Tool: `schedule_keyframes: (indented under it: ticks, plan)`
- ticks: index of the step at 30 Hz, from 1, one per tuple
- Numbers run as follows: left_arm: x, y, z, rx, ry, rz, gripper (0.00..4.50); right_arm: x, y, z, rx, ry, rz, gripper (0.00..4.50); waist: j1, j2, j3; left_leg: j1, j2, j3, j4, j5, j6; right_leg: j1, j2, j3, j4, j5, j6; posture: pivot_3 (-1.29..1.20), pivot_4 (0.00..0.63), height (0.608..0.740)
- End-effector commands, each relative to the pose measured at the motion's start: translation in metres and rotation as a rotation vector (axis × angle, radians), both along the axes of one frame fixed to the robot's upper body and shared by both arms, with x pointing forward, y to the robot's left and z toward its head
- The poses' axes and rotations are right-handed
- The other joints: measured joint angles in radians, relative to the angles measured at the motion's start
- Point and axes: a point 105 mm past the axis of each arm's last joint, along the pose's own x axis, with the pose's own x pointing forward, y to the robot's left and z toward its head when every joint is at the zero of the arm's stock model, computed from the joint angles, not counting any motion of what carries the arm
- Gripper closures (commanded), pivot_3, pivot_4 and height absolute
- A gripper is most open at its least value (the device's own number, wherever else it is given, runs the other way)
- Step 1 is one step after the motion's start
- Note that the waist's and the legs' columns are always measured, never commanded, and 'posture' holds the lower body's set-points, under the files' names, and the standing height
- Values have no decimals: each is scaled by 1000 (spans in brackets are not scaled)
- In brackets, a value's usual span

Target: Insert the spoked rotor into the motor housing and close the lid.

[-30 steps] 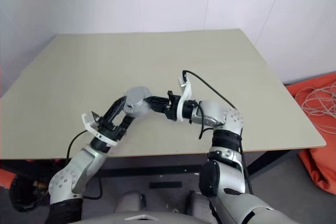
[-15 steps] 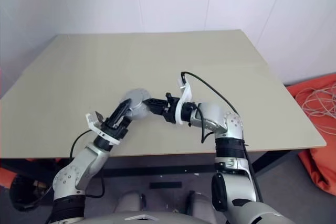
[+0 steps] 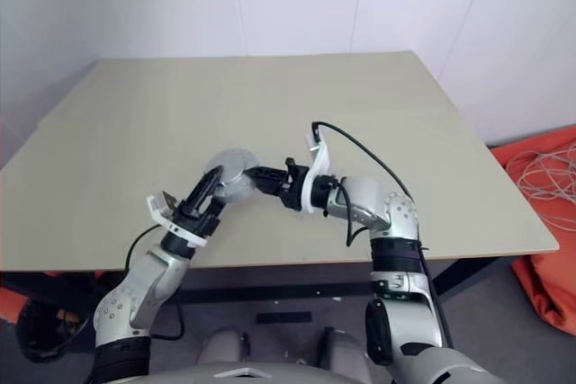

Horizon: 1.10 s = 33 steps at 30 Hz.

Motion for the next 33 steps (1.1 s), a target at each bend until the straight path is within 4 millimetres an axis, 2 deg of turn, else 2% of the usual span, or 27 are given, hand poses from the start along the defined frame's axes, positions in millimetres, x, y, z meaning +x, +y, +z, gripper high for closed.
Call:
schedule_keyframes:
  ticks: [1, 7, 8, 12, 15, 19, 28, 33]
  plan:
    - [-2, 2, 20, -6, -71, 19, 2371, 4, -2, 28, 94, -72, -25, 2342, 0, 0, 0, 0, 0, 0, 0, 0, 0, 0, 0, 0, 0, 0, 0, 0, 0, 740]
    - [-2, 3, 22, -5, -70, 39, 2395, 6, -4, 31, 85, -89, -31, 242, 0, 0, 0, 0, 0, 0, 0, 0, 0, 0, 0, 0, 0, 0, 1, 0, 0, 740]
    - [-2, 3, 22, -5, -70, 40, 2395, 6, -4, 31, 80, -92, -32, 13, 0, 0, 0, 0, 0, 0, 0, 0, 0, 0, 0, 0, 0, 0, 1, 0, 0, 740]
    - [-1, 9, 25, 6, -75, 90, 2395, 18, -12, 20, 13, -56, -125, 0, 0, -1, -1, 0, 0, 0, 1, 0, 0, 0, 0, 0, 0, 0, 1, 0, 0, 740]
    - [6, 24, 26, 37, -66, 206, 2395, 29, -24, 5, -111, -74, -207, 0, 0, -2, -1, 0, 0, 0, 1, 0, 0, 1, 0, 0, 0, 1, 1, 0, 0, 740]
    - [16, 44, 27, 95, -45, 353, 2395, 36, -33, -5, -184, -111, -256, 0, -2, -2, -1, -1, -1, 0, 3, 0, 0, 1, 0, 0, 0, 1, 2, 0, 0, 740]
    - [33, 81, 26, 178, 45, 574, 2395, 41, -27, -7, -250, -233, -221, 0, -2, -4, -1, -5, -1, -1, 9, -1, 2, 0, 0, -2, 0, 2, 3, 0, 0, 740]
    - [34, 94, 15, 195, 149, 701, 2395, 44, -28, -11, -281, -245, -217, 0, -2, -6, -1, -6, 0, -1, 14, -2, 4, 1, 0, -2, 0, 3, 4, 0, 0, 740]
